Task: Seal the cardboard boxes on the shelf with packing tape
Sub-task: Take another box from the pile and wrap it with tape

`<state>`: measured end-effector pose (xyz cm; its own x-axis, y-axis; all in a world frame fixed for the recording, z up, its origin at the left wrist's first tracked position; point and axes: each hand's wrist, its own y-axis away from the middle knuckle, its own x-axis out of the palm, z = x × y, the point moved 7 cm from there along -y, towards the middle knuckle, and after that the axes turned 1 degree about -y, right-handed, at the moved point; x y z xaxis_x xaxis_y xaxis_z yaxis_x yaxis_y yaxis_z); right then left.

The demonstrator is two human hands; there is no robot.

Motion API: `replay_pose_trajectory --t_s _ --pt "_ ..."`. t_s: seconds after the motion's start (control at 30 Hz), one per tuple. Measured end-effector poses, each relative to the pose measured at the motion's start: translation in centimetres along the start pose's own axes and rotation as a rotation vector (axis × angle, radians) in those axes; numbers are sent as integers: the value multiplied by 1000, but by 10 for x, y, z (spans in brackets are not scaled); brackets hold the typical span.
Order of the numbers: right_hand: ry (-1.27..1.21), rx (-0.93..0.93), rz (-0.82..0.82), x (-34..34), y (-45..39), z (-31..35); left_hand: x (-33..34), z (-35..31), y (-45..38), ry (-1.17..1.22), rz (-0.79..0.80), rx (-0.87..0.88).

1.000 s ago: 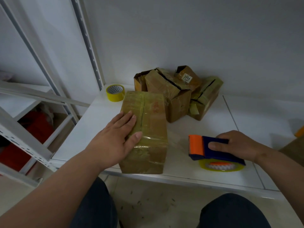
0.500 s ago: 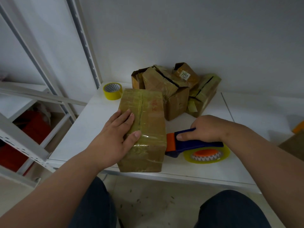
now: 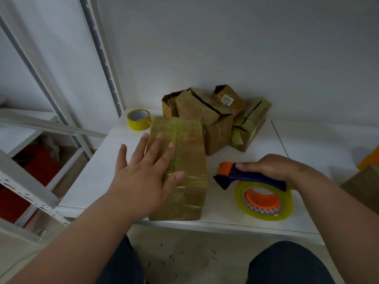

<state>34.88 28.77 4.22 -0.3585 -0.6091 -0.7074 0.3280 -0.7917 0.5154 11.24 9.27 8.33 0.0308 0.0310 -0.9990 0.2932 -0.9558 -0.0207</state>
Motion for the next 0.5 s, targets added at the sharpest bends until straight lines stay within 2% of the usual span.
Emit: replay_pose_trajectory --t_s 0.1,0.2,0.33,0.43,0.5 --pt "74 -49 -90 -7 8 2 -17 -47 -2 -62 -16 124" --pt "103 -81 -134 -3 15 0 -1 -85 -8 -94 166 257" --pt "20 -88 -147 6 23 -10 8 -89 -13 -105 215 231" --pt "-43 -95 -181 9 31 -15 1 -86 -12 -36 166 231" --pt "-87 -107 -201 9 37 -18 -4 -76 -9 57 100 168"
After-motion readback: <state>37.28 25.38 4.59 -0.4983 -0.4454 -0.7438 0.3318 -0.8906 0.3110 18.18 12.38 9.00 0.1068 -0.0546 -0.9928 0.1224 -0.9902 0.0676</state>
